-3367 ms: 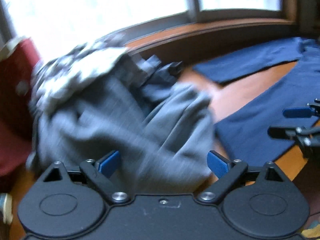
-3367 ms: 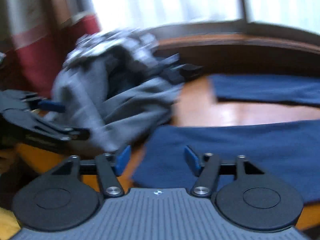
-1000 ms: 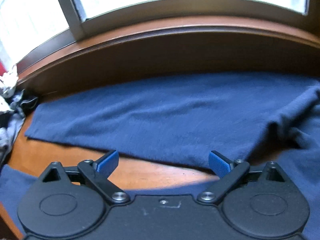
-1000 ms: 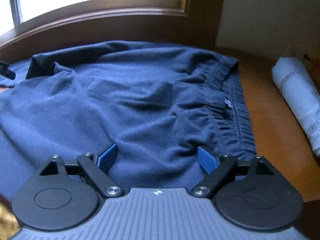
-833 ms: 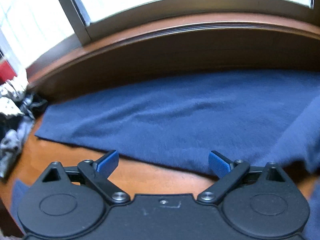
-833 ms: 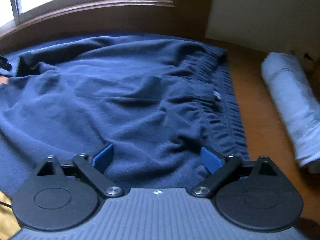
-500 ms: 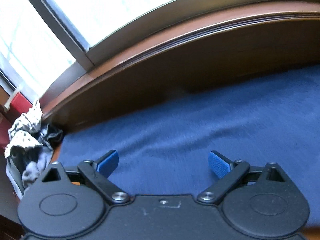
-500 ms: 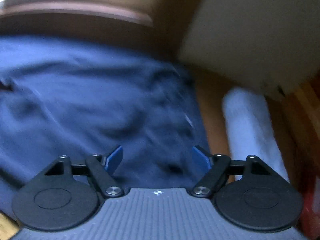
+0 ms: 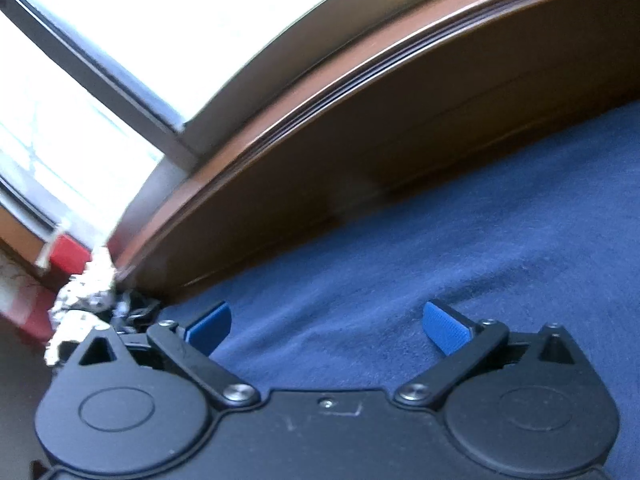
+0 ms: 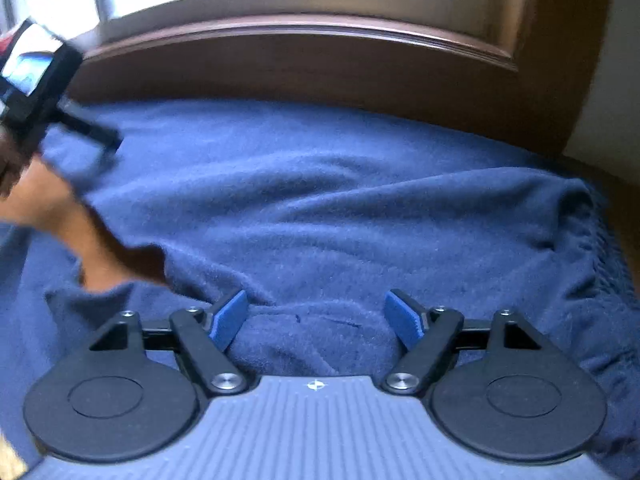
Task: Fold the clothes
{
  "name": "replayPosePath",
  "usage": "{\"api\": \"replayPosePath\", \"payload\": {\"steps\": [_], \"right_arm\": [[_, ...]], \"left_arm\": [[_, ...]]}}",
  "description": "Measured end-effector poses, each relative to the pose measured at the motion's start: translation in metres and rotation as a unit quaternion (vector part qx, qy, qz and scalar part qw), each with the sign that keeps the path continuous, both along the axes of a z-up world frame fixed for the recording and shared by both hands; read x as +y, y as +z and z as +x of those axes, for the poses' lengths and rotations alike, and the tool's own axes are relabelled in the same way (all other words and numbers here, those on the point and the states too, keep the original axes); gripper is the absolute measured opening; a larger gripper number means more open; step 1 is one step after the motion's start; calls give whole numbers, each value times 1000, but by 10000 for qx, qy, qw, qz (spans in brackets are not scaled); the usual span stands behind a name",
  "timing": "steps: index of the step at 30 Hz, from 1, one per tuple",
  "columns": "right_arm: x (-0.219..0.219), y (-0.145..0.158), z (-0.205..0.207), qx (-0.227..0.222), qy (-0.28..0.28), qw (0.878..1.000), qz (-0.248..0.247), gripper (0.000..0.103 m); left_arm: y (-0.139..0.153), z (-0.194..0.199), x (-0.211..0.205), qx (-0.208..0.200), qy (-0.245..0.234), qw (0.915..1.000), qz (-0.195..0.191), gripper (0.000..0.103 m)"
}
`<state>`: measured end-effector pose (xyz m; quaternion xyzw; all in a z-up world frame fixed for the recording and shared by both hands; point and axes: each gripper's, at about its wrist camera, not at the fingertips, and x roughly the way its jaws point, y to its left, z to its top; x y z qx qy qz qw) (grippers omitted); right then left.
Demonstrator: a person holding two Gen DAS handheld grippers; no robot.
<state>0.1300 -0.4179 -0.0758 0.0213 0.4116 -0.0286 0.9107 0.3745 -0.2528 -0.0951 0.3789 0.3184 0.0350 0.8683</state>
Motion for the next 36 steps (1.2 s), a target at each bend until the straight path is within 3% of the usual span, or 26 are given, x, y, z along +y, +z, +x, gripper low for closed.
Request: {"api": "replayPosePath", "payload": {"steps": [3,8,11,13,16,19,20,23,24,27,31,36], "right_arm": [[13,1,-9,25,401,9992,-64,81],[1,10,-12,-44,325,9991,255,80],[-40,23,-8,-306,-108,9995,29,81],[-71,29,-5,-461,-483,9977,-115,81],[-122,24,6,-532,-1085,9927,-24,81],[-145,7,22,-336,-1239,9917,-84,81],[-148,2,24,-240,-1223,9919,-231,81],[-161,-6,12,-288,-1340,9896,-441,95],[-172,-8,7,-307,-1461,9883,-302,96],[-190,-11,-9,-500,-1514,9871,-168,95],[-189,-8,-13,-523,-1376,9889,-185,93],[-173,6,-26,-901,-1294,9867,-396,89]], "left_arm": [[1,6,12,8,1,10000,-96,103],[9,9,19,231,60,9989,-393,103],[18,4,24,530,187,9928,-1057,103],[18,1,21,685,208,9888,-1306,103],[12,-4,7,419,187,9944,-956,103],[7,-6,-5,229,107,9979,-595,103],[6,-5,-6,208,137,9979,-594,103],[5,0,-5,169,278,9972,-679,103],[5,1,-5,169,332,9966,-740,103],[4,1,-11,95,302,9971,-694,103],[6,-5,-27,122,55,9996,-236,103],[52,-62,-20,121,-198,9930,-1155,103]]}}
